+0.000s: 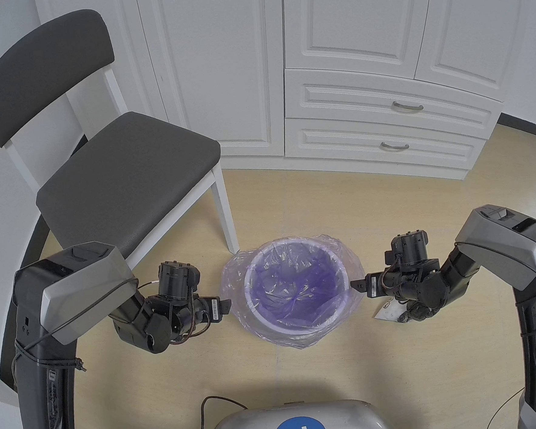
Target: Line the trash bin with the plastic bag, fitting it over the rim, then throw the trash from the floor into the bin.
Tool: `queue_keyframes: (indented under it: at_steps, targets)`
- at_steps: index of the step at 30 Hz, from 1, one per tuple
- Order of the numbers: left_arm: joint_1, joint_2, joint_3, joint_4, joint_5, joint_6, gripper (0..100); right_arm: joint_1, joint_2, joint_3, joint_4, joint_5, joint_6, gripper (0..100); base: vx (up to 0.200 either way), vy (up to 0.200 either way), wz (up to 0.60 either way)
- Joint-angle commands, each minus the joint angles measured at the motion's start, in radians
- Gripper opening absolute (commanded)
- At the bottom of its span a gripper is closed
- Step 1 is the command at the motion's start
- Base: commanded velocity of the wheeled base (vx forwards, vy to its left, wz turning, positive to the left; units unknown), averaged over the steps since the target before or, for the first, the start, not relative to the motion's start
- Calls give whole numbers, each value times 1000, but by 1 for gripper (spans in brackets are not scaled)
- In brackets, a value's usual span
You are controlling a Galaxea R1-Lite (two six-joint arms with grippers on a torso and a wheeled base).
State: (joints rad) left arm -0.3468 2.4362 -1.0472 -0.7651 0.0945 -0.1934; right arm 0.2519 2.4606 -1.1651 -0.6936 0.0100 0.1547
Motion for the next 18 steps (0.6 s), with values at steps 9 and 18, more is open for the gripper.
queue_keyframes:
  at_steps: [9, 18]
  targets:
    - [-4, 70, 0, -43, -4, 5, 100, 24, 144, -82, 2, -12, 13, 100, 0, 0, 0]
    - [-17, 112, -11, -155, -4, -3, 100, 24, 143, -79, 2, -13, 13, 100, 0, 0, 0]
